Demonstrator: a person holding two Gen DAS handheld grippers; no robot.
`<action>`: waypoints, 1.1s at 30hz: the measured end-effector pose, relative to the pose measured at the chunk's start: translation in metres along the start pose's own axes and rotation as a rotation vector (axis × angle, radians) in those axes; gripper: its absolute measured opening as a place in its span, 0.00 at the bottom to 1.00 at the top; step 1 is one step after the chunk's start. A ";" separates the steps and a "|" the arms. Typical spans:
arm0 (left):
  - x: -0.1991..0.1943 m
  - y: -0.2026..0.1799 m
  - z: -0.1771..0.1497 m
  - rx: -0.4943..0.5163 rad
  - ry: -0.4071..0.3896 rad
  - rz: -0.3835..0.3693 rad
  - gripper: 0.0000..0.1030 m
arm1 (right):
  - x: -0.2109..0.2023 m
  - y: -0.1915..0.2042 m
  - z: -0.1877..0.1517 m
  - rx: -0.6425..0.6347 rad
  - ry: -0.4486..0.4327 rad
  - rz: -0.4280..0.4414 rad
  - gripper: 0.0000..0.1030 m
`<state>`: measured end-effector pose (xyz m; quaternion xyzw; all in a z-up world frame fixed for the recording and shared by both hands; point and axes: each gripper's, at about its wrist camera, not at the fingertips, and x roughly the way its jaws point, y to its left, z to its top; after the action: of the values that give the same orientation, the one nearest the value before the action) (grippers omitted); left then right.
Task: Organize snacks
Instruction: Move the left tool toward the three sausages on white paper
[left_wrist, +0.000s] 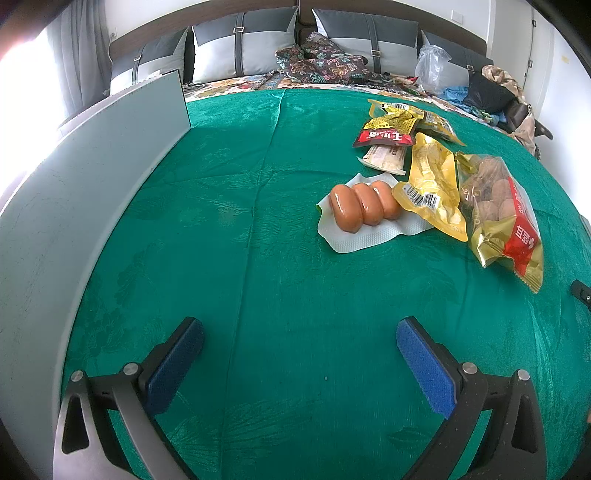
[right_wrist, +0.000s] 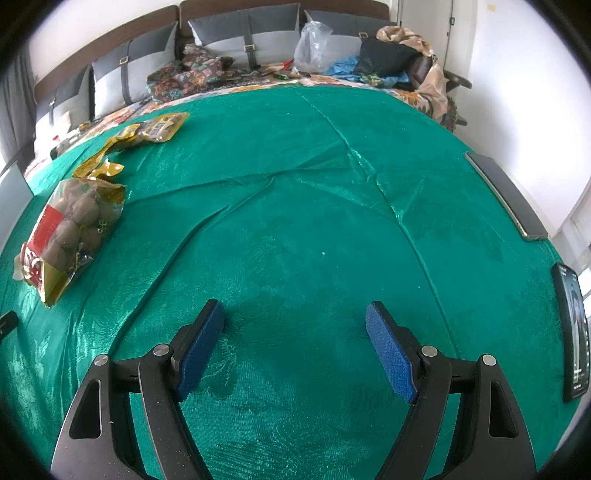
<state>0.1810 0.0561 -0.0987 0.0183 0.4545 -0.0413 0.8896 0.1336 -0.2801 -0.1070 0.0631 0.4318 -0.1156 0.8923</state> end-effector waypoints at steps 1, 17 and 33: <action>0.000 -0.001 0.000 0.000 0.000 -0.001 1.00 | 0.000 0.000 0.000 0.000 0.000 0.000 0.79; 0.000 -0.001 -0.001 -0.001 0.000 0.000 1.00 | 0.000 -0.001 0.000 0.000 0.000 -0.001 0.80; 0.045 -0.031 0.085 0.408 0.170 -0.119 1.00 | 0.001 -0.001 0.000 0.000 -0.001 -0.004 0.81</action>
<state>0.2733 0.0163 -0.0850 0.1747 0.5103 -0.1831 0.8220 0.1340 -0.2808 -0.1075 0.0620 0.4314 -0.1174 0.8923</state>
